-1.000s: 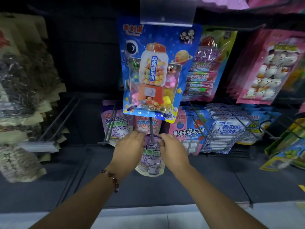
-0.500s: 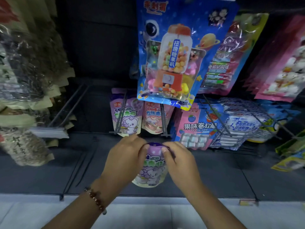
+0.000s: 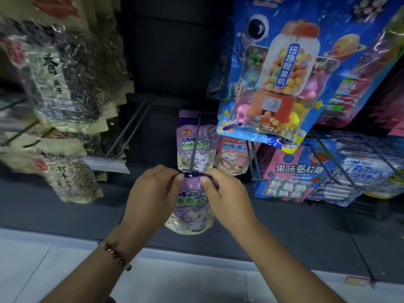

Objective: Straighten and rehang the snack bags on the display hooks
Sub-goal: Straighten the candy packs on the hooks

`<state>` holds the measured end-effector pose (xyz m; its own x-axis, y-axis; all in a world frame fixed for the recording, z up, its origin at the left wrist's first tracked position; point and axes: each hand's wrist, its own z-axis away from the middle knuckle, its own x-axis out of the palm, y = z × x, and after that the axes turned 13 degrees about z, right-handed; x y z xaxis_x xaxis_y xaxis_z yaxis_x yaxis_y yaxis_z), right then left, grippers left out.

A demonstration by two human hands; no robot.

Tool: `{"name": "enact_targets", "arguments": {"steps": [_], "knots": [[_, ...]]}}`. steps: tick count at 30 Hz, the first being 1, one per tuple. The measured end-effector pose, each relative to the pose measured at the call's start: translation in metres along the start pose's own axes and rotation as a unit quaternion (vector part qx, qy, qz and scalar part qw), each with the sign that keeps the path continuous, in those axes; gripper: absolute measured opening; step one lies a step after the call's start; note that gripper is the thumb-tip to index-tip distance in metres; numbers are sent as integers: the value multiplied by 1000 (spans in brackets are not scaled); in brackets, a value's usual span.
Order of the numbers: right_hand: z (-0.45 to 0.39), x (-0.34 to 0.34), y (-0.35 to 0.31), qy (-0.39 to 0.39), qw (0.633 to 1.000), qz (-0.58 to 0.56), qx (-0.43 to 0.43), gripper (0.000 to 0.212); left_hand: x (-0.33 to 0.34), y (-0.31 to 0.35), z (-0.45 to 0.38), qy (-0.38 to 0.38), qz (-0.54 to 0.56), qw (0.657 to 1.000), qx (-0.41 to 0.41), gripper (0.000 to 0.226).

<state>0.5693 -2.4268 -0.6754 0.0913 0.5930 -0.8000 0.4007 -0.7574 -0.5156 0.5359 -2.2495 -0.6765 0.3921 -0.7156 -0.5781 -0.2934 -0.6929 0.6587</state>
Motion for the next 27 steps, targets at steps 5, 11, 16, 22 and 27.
{"name": "enact_targets", "arguments": {"steps": [5, 11, 16, 22, 27], "knots": [[-16, 11, 0, 4, 1000, -1, 26, 16, 7, -14, -15, -6, 8, 1000, -11, 41], [-25, 15, -3, -1, 999, 10, 43, 13, 15, -20, -21, -11, -4, 1000, -7, 26], [-24, 15, 4, -4, 998, 14, 58, 17, 19, -22, -22, -2, -19, 1000, 15, 26], [-51, 22, 15, 8, 994, 98, 37, 21, 32, -32, -44, -31, -63, 997, -15, 20], [-46, 19, 6, -5, 988, 152, 36, 26, 27, -18, -35, -70, -101, 990, -67, 43]]}}
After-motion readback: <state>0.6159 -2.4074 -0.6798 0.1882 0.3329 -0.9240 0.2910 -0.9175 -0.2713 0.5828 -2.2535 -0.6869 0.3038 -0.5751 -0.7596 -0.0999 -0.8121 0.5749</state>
